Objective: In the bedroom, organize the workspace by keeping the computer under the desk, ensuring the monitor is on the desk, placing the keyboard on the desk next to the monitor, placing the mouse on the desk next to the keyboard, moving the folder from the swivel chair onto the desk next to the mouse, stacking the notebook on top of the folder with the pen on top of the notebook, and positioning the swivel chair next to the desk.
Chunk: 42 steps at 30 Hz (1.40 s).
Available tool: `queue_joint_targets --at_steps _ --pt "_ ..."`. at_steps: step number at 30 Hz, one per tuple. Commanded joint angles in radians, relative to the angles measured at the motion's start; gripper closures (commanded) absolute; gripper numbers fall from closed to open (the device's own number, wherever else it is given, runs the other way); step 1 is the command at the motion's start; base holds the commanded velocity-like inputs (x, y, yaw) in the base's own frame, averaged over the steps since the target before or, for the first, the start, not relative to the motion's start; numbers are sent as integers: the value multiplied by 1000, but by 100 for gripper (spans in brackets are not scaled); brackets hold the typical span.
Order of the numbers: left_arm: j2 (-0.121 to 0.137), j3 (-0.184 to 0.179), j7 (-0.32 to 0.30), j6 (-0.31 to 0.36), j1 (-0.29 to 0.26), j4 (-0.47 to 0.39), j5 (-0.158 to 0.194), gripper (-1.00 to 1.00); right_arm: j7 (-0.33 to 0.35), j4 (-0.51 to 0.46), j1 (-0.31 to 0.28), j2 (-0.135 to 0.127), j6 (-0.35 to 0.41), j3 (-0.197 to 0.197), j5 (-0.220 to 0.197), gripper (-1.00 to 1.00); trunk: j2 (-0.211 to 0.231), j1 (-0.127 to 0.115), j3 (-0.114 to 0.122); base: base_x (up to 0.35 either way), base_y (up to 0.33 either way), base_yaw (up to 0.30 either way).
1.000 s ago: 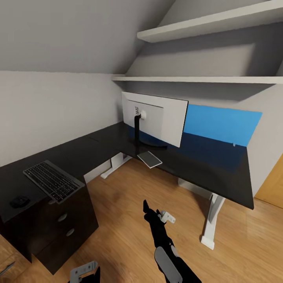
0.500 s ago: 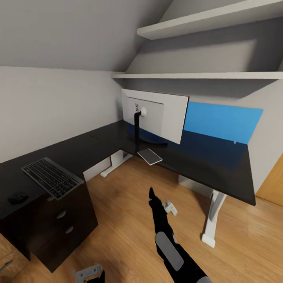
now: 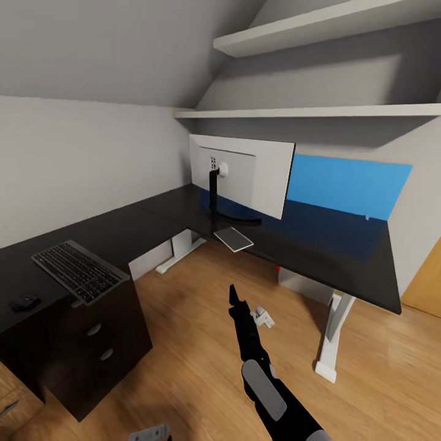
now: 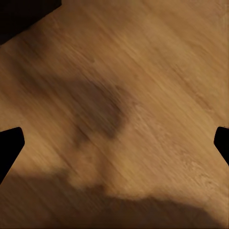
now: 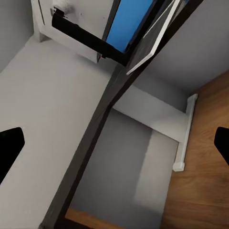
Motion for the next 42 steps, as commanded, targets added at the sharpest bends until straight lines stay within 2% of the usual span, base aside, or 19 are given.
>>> queue_joint_targets --at_steps 1,10,11,12,14,15,16,17,20,22,31,42 --pt "0 -1 7 3 0 0 10 -100 6 1 -1 0 -5 2 -10 -100 -8 4 -4 0 0 0" --pt "-1 2 6 29 -13 -53 13 -100 10 1 -1 0 -8 2 -10 -100 -71 38 -32 0 0 0" --pt "-1 2 6 57 -33 -65 14 -100 10 1 -1 0 -8 1 -11 -100 -78 42 -35 0 0 0" --pt "-11 3 6 164 -99 -87 17 -100 11 -1 -1 0 -9 1 -11 -100 -85 46 -38 0 0 0" --pt "-23 3 6 245 -143 -92 17 -100 11 -1 -1 0 -9 1 -11 -100 -99 54 -45 0 0 0" --pt "-37 3 7 334 -188 -95 17 -100 11 -1 -1 0 -9 1 -11 -100 -106 58 -48 0 0 0" --pt "-37 3 7 334 -188 -95 17 -100 11 -1 -1 0 -9 1 -11 -100 -113 61 -51 0 0 0" --pt "-47 5 8 413 -232 -97 18 -100 11 -2 -1 0 -9 0 -11 -100 -120 65 -54 0 0 0" --pt "-57 12 6 500 -291 -100 23 -100 11 -2 -1 0 -9 -2 -10 -100 -120 65 -54 0 0 0" --pt "-60 16 5 529 -312 -100 28 -100 11 -2 -1 0 -9 -3 -10 -100 -120 65 -54 0 0 0" --pt "-60 18 4 555 -332 -92 34 -100 11 -2 -1 0 -9 -6 -10 -100 -120 65 -54 0 0 0" --pt "-46 21 8 558 -334 -82 31 -100 11 -1 -1 0 -9 -6 -10 -100 -120 65 -54 0 0 0"
